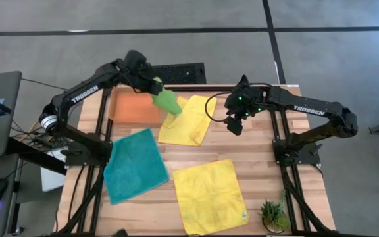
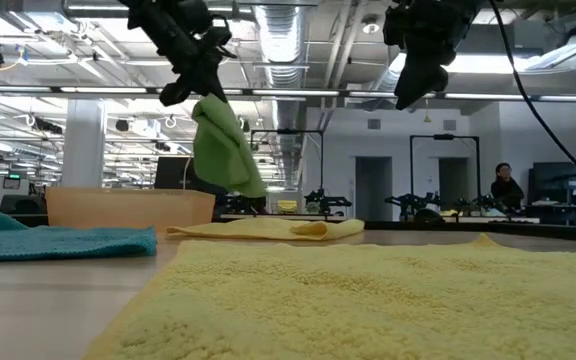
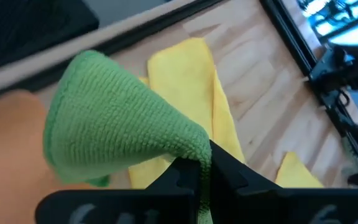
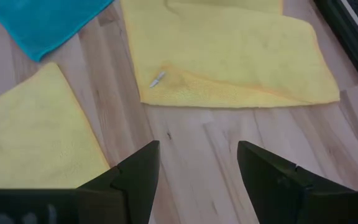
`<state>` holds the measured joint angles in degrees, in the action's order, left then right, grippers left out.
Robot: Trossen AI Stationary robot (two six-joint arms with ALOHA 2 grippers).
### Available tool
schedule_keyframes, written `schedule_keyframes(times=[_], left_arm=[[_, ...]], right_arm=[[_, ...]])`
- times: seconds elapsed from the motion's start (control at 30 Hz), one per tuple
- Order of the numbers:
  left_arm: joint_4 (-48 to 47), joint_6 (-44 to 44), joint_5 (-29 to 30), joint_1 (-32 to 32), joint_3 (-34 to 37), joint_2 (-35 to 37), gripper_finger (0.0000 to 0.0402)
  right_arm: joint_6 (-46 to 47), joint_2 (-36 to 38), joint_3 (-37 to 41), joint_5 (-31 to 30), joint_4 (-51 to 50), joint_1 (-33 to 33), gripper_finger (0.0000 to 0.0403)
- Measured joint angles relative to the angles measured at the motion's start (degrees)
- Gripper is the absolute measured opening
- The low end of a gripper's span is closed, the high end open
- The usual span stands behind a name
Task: Fold microfiber towels
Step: Put the green microfiber towel into the orange bin
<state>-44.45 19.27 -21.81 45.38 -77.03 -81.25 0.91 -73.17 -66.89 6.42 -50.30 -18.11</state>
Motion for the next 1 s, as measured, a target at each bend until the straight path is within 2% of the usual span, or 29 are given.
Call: schedule_keyframes(times=[0.1,0.27,0.47,0.7,0.8,1.0], left_arm=[[1.54,-6.81,-4.77,2.91,0.00,0.00,0.0000],[5.24,-11.16,-9.43,4.79,0.00,-0.03,0.0000],[-5.75,-19.62,-9.32,4.90,-0.02,-2.05,0.0000],[-15.11,-22.93,-0.90,5.66,-0.02,-3.13,0.0000],[-18.06,-20.70,2.78,6.70,-0.02,-3.13,0.0000],[-23.03,-16.43,14.30,8.59,-0.02,-3.13,0.0000]], right_arm=[[-0.07,0.00,0.00,-0.01,0.05,-0.02,0.0240],[-0.04,0.00,0.00,-0.11,0.07,-0.02,0.0240],[0.09,0.00,0.00,-0.24,0.26,-0.02,0.0240],[0.11,0.00,0.00,-0.26,0.25,-0.02,0.0240],[0.13,0.00,0.00,-0.26,0.26,-0.02,0.0240],[0.13,0.00,0.00,-0.25,0.26,-0.02,0.0240]])
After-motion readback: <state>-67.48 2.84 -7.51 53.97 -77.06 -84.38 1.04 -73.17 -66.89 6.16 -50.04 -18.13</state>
